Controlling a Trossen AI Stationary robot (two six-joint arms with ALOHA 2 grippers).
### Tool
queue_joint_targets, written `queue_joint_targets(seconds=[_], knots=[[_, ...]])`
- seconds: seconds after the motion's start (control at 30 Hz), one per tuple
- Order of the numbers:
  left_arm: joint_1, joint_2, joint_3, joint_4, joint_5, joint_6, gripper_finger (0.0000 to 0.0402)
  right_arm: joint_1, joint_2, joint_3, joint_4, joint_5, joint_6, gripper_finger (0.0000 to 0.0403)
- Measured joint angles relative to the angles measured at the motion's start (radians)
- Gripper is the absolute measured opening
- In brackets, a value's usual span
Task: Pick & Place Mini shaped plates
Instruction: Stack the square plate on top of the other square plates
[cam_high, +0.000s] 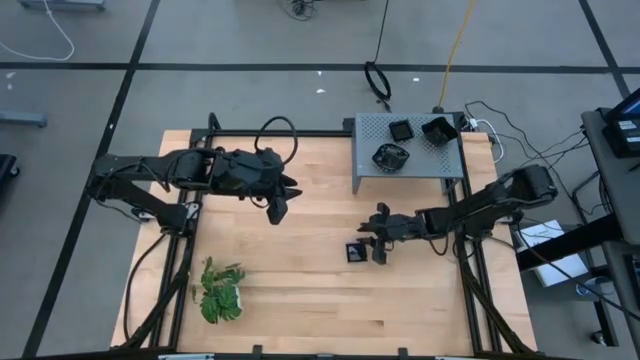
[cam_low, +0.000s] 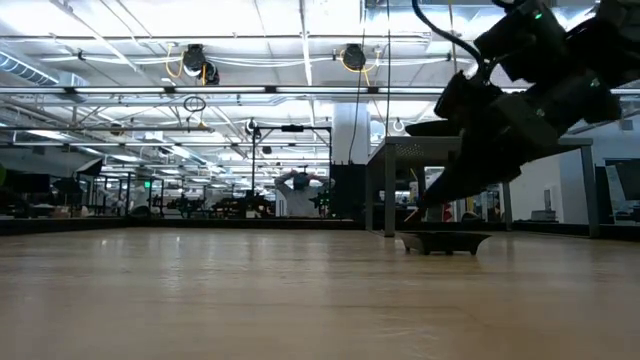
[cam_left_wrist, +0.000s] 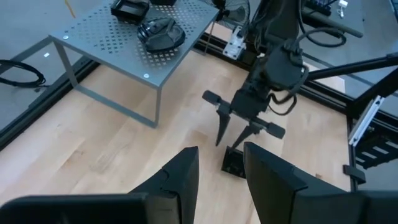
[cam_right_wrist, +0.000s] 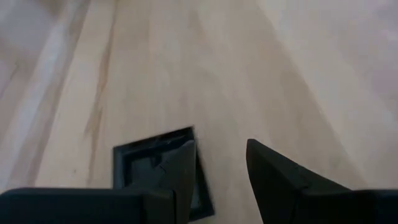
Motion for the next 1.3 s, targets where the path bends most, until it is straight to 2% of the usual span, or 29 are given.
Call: queue_joint_targets(seconds=[0.07,0.4,0.47,0.73,0.87,1.13,1.3], knots=[[0.006,0.000,0.000,0.000,0.000,0.000,0.0129,-0.003,0.027,0.000,0.013,-0.039,-0.001,0.0130],[0.017,0.000,0.000,-0.001,0.000,-0.001,0.0129,-0.004,0.086,0.002,0.016,-0.039,-0.071,0.0130],[0.017,0.000,0.000,-0.001,0.000,-0.001,0.0129,-0.004,0.099,0.002,0.023,-0.066,-0.076,0.0130],[0.017,0.000,0.000,-0.002,0.000,-0.001,0.0129,-0.004,0.163,0.003,0.081,-0.090,-0.029,0.0127],[0.017,0.000,0.000,-0.002,0.000,-0.001,0.0129,-0.002,0.168,0.004,0.094,-0.091,-0.027,0.0103],[0.017,0.000,0.000,-0.003,0.000,-0.001,0.0129,-0.002,0.134,0.002,0.091,-0.095,0.022,0.0010],[0.017,0.000,0.000,-0.003,0.000,-0.001,0.0129,-0.002,0.054,0.002,0.090,-0.143,0.056,0.0006]])
